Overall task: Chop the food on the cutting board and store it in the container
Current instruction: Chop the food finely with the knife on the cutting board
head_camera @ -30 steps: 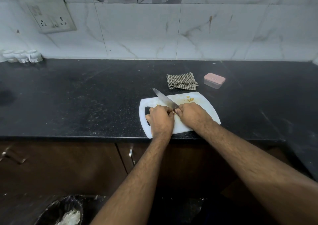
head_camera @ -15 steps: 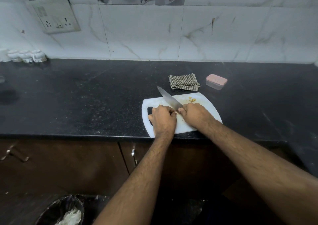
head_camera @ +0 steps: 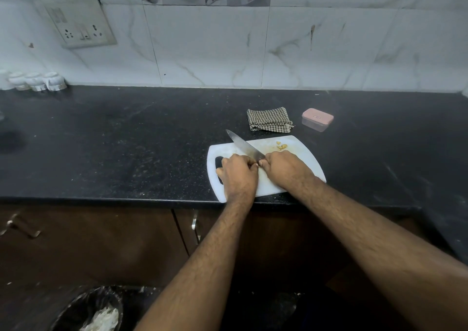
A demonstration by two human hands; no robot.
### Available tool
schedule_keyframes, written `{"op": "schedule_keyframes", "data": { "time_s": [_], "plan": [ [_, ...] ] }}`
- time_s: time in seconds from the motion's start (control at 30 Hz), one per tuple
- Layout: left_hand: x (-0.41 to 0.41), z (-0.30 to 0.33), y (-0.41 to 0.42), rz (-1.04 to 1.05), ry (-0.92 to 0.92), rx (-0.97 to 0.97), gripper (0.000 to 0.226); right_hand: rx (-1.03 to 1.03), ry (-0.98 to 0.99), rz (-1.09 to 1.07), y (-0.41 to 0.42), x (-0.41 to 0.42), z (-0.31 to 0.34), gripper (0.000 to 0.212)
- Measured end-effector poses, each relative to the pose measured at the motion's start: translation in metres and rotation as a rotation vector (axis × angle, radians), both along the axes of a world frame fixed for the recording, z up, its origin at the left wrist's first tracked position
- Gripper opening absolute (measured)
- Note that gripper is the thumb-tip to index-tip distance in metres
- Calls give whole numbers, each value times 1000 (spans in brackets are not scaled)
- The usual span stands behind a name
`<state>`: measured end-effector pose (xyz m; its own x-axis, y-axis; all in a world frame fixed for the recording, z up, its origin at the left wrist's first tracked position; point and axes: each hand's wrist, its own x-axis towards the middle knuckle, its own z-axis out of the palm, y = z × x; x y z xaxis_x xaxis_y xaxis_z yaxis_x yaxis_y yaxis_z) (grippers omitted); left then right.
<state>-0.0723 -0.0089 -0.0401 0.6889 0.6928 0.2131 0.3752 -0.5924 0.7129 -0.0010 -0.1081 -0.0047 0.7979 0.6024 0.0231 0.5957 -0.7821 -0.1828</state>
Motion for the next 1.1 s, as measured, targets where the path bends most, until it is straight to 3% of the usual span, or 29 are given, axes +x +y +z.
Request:
{"op": "schedule_keyframes", "data": {
  "time_s": [0.33, 0.57, 0.77, 0.87, 1.03, 1.1],
  "plan": [
    [2, -4, 2, 1, 0, 13, 11, -124, -39, 18, 10, 3, 1, 35],
    [1, -1, 0, 5, 7, 25, 11, 109, 53, -68, -9, -3, -6, 38],
    [1, -1, -1, 4, 26, 54, 10, 155, 68, -63, -15, -4, -5, 39],
    [-2, 2, -2, -8, 37, 74, 14, 213, 179, -126, -19, 4, -7, 42],
    [-5, 6, -5, -92, 141, 128, 37, 535, 500, -220, -25, 12, -12, 40],
    [-4, 7, -7, -115, 182, 155, 37, 565, 528, -221, -25, 11, -12, 37]
  ]
}}
